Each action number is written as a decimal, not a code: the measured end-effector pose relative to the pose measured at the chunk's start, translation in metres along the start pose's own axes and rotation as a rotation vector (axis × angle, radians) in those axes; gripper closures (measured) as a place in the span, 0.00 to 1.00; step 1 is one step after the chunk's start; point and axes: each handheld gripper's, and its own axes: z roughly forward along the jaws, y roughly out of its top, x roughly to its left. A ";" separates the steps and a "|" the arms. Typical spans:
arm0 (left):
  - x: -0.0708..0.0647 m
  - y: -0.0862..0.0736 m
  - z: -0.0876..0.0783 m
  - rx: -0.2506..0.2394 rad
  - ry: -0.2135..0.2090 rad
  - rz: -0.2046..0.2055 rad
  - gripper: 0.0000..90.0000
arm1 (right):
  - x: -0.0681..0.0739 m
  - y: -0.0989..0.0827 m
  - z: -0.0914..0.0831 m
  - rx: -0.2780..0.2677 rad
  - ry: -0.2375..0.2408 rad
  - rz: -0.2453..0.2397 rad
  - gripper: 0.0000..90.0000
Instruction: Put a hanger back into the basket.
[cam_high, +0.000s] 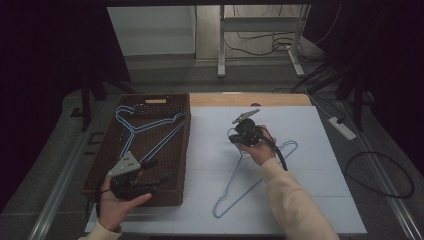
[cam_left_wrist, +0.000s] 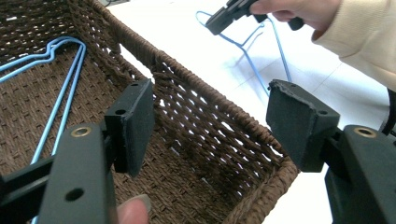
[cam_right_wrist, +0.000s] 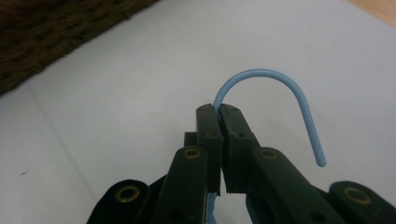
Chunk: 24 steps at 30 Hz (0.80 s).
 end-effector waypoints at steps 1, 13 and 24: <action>-0.001 0.000 0.001 0.001 -0.001 0.001 0.38 | 0.002 -0.001 -0.005 -0.010 0.000 -0.002 0.98; -0.010 0.008 0.012 0.004 -0.038 -0.002 0.37 | 0.012 -0.012 -0.032 -0.080 0.007 -0.003 0.98; -0.025 0.023 0.033 0.027 -0.086 0.018 0.37 | 0.011 -0.016 -0.040 -0.103 0.010 0.002 0.98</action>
